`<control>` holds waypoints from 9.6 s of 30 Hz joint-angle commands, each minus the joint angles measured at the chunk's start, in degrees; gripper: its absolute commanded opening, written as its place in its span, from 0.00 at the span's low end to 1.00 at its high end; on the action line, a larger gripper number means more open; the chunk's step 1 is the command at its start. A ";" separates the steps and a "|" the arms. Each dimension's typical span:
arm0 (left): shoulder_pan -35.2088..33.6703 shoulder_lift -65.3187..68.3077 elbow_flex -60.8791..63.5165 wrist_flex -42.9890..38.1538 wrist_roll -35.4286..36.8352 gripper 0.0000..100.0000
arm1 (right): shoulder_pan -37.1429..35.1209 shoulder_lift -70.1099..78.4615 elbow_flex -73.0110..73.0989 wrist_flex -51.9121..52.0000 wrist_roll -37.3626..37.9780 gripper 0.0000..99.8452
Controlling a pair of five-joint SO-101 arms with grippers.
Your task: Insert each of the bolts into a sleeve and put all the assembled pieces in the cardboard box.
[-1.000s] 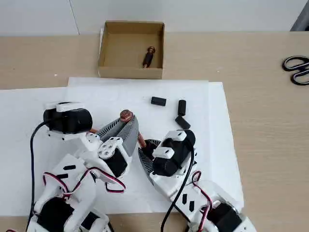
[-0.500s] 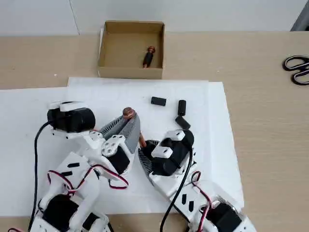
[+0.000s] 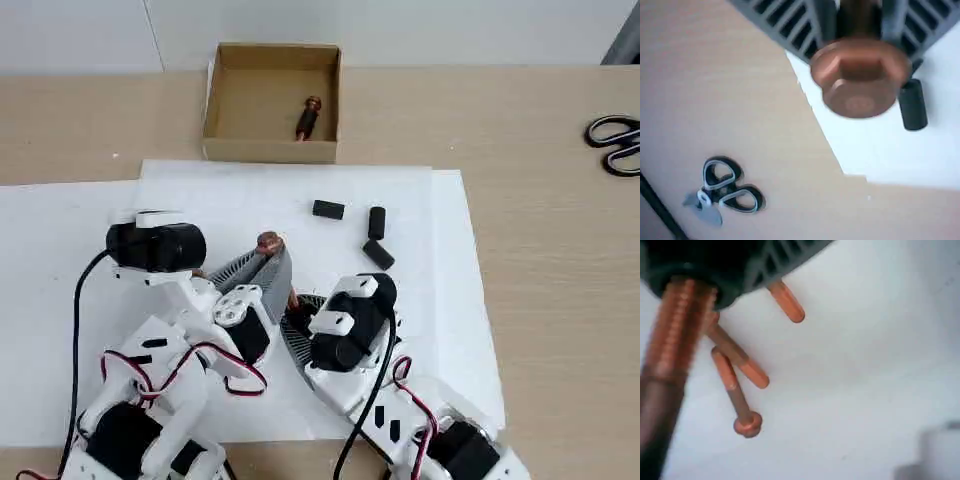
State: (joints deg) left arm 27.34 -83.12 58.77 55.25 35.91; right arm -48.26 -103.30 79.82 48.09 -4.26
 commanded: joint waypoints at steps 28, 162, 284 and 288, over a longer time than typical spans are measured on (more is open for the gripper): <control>5.71 -0.44 3.91 9.76 -3.34 0.01 | 1.98 -0.57 -2.46 -1.45 0.62 0.00; -35.96 -0.62 -12.18 13.98 -22.68 0.01 | 28.26 161.71 -140.31 -30.55 -1.41 0.16; -35.87 -0.35 -20.18 13.01 -19.34 0.01 | 34.68 145.54 -115.16 38.46 0.09 0.16; -35.87 -0.53 -20.18 13.10 -19.25 0.01 | 34.86 146.07 -115.16 38.37 0.18 0.16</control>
State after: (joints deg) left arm -8.44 -83.65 40.04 69.67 16.92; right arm -14.15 42.73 -34.99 86.15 -3.56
